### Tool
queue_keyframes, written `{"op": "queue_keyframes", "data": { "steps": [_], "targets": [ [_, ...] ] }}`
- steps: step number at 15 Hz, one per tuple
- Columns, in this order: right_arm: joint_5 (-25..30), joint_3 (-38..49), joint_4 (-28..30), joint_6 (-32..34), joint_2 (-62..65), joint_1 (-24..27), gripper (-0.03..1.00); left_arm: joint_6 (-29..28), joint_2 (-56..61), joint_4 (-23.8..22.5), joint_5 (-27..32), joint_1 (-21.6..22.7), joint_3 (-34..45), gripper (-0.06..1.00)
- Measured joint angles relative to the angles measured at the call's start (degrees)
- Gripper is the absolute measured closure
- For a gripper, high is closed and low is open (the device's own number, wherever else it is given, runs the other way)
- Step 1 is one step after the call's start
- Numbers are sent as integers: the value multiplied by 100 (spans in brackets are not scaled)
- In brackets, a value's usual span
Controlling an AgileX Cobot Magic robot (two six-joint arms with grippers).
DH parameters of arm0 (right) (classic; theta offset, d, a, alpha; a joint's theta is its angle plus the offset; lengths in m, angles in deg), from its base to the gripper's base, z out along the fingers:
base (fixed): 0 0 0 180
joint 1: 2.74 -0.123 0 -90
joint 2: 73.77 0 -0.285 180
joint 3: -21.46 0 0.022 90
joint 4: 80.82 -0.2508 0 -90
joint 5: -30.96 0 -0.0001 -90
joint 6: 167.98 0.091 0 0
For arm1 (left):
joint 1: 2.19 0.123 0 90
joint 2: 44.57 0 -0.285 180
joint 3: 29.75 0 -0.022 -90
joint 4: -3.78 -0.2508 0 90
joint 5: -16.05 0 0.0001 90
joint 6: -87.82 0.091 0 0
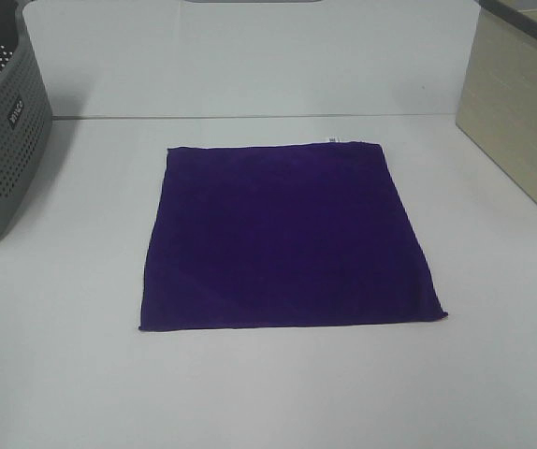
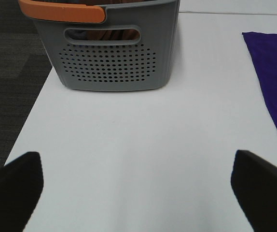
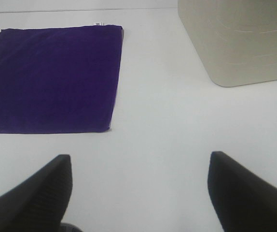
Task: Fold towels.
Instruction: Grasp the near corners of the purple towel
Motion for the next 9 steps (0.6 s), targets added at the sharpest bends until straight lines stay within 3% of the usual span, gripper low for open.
{"op": "queue_keyframes", "data": {
  "steps": [9],
  "targets": [
    [0,0,0,0,0,0,21,0,0,0,0,0,0,-5]
  ]
}}
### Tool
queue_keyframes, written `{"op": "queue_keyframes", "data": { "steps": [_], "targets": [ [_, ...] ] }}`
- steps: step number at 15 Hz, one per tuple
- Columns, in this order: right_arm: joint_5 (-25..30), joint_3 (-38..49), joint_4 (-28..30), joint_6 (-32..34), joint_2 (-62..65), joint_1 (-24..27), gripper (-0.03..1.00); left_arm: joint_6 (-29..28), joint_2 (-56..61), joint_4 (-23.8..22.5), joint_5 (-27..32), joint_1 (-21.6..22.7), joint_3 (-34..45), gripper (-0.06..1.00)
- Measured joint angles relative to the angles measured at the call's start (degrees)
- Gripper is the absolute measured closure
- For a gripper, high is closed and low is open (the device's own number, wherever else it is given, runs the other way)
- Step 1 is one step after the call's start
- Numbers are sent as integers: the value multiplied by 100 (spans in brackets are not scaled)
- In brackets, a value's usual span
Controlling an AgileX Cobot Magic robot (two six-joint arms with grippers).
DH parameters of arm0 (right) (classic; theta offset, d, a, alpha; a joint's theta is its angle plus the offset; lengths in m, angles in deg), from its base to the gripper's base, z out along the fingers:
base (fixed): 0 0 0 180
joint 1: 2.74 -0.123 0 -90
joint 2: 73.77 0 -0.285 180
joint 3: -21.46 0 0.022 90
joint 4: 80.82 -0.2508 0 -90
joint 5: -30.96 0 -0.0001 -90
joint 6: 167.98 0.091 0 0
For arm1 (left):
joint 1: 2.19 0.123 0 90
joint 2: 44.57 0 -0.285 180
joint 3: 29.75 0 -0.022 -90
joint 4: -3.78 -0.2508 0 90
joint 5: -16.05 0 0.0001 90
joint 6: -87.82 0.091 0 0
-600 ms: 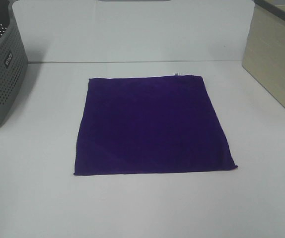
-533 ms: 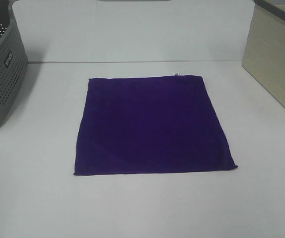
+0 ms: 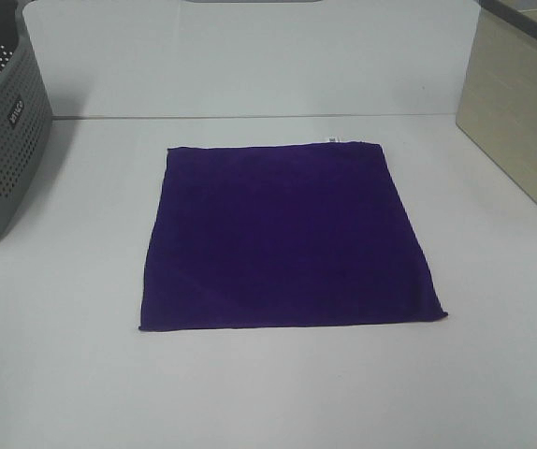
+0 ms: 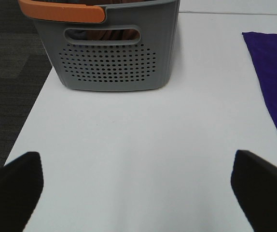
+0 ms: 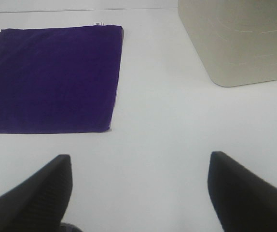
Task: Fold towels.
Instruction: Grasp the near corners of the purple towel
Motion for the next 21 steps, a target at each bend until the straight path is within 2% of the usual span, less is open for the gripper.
{"op": "queue_keyframes", "data": {
  "steps": [2,6,21],
  "targets": [
    [0,0,0,0,0,0,21,103,-46,46,0,0,0,-5],
    [0,0,0,0,0,0,21,424,-80,573,0,0,0,-5],
    [0,0,0,40,0,0,20,435,-80,579,0,0,0,-5]
  ]
}}
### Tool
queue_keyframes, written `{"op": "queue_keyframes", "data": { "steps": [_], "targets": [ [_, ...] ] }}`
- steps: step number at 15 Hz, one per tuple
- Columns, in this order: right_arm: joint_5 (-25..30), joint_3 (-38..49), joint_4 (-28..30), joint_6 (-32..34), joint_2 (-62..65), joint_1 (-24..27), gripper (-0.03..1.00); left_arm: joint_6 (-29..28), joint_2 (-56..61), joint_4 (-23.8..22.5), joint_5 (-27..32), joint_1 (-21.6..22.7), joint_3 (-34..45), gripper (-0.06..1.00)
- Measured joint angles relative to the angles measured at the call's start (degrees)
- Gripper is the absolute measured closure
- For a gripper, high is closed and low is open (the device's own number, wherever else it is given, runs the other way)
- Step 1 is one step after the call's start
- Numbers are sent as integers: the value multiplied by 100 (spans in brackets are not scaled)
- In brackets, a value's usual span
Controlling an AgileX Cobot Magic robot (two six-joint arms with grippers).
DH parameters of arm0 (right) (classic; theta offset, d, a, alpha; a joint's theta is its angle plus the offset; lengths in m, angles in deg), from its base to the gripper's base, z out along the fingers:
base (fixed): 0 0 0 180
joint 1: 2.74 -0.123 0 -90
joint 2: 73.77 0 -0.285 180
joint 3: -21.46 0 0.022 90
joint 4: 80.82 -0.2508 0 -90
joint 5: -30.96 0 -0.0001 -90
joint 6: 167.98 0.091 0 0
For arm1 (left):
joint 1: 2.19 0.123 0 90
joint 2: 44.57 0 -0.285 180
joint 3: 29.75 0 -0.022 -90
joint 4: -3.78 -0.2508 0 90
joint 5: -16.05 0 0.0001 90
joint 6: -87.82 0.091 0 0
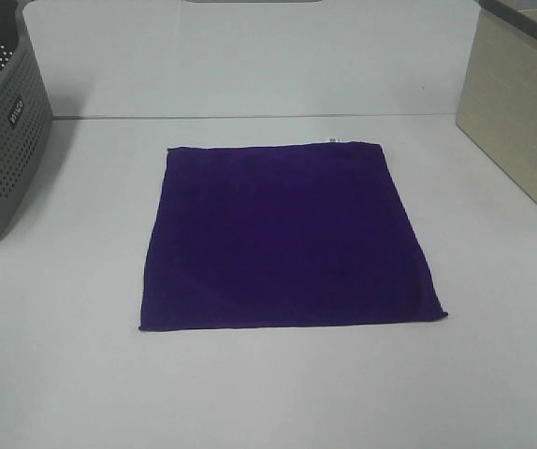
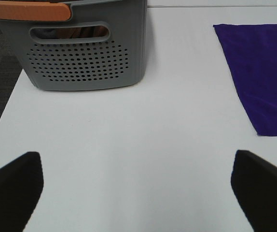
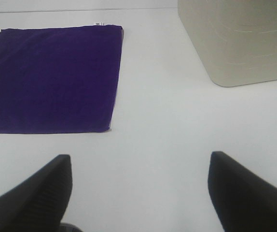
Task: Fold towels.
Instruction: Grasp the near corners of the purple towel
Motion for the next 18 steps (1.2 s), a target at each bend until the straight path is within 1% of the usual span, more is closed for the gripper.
{"op": "queue_keyframes", "data": {
  "steps": [1,4,5,18],
  "targets": [
    [0,0,0,0,0,0,17,0,0,0,0,0,0,-5],
    [0,0,6,0,0,0,3,0,0,0,0,0,0,-5],
    [0,0,11,0,0,0,1,0,0,0,0,0,0,-5],
    [0,0,63,0,0,0,1,0,0,0,0,0,0,-5]
  ]
}}
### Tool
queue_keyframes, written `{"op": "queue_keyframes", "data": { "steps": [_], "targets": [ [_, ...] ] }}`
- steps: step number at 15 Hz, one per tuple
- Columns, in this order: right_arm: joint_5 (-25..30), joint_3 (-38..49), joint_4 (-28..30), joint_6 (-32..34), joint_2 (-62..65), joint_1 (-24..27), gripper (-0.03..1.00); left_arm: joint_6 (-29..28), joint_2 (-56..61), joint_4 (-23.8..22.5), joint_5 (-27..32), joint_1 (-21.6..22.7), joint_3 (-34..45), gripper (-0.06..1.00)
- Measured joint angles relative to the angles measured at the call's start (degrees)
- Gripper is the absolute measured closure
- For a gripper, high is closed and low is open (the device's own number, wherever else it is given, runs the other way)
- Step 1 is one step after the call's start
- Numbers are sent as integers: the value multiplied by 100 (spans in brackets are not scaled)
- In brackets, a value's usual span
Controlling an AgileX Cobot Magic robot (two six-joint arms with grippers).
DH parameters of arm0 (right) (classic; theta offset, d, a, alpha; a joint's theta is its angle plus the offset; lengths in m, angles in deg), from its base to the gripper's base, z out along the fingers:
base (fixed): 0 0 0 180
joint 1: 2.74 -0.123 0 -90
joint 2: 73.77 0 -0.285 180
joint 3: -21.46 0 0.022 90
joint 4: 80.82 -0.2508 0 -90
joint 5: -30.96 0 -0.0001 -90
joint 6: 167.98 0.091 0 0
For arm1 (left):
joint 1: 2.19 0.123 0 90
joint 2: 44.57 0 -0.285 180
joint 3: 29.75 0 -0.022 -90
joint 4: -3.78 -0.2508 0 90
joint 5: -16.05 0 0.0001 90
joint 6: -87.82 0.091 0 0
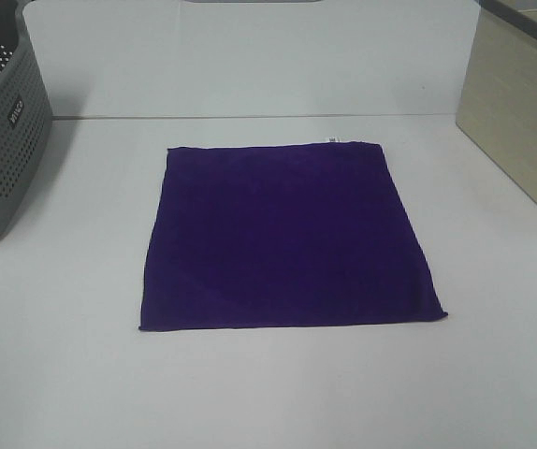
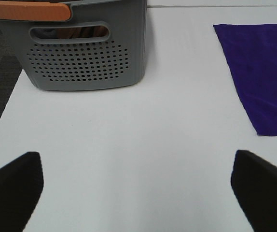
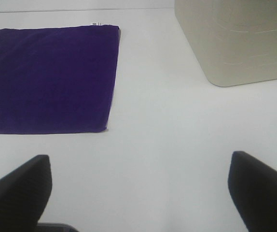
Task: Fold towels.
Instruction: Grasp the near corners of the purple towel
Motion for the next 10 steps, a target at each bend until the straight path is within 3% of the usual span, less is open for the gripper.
{"op": "queue_keyframes", "data": {
  "steps": [10],
  "targets": [
    [0,0,0,0,0,0,1,0,-6,0,0,0,0,-5]
  ]
}}
